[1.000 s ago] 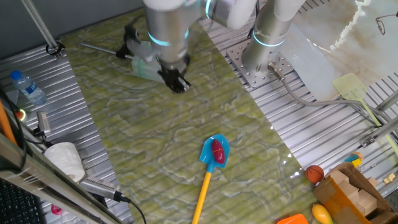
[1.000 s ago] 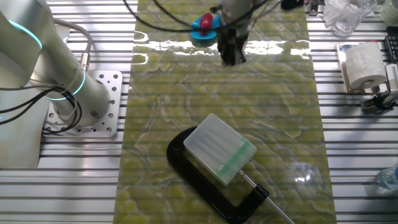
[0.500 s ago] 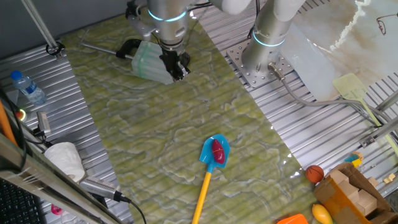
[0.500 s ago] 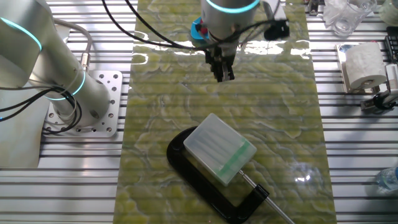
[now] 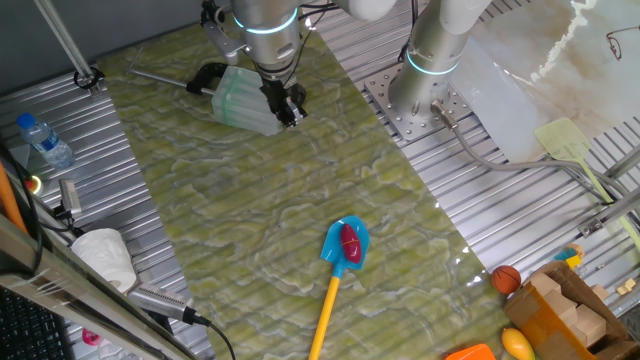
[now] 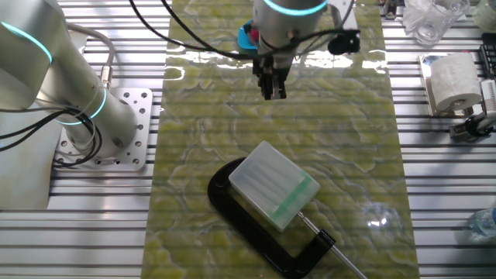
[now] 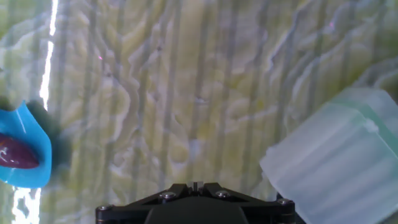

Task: Use a shovel to scoop up an object

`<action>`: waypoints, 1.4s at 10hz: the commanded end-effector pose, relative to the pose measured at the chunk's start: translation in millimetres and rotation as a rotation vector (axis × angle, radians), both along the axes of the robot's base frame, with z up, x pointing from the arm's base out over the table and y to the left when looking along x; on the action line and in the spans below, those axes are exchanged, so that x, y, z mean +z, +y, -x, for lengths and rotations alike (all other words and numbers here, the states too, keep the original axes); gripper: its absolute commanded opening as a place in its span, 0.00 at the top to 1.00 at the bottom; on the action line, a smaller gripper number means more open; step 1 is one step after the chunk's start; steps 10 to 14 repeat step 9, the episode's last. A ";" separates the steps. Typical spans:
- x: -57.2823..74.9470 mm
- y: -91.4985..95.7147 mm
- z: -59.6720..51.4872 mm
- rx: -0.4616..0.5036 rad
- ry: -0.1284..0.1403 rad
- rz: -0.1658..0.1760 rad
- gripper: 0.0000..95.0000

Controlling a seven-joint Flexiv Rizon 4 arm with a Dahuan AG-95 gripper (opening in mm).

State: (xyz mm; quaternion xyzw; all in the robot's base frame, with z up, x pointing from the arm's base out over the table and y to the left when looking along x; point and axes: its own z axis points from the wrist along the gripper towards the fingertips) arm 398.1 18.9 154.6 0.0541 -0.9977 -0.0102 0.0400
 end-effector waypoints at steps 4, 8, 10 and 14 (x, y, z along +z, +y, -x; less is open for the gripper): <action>-1.3 0.9 -0.7 -0.021 -0.031 0.016 1.00; -1.0 2.5 -1.4 -0.059 -0.053 0.019 1.00; -1.5 2.4 -1.9 -0.050 -0.052 0.017 1.00; -1.5 2.4 -1.9 -0.050 -0.052 0.017 1.00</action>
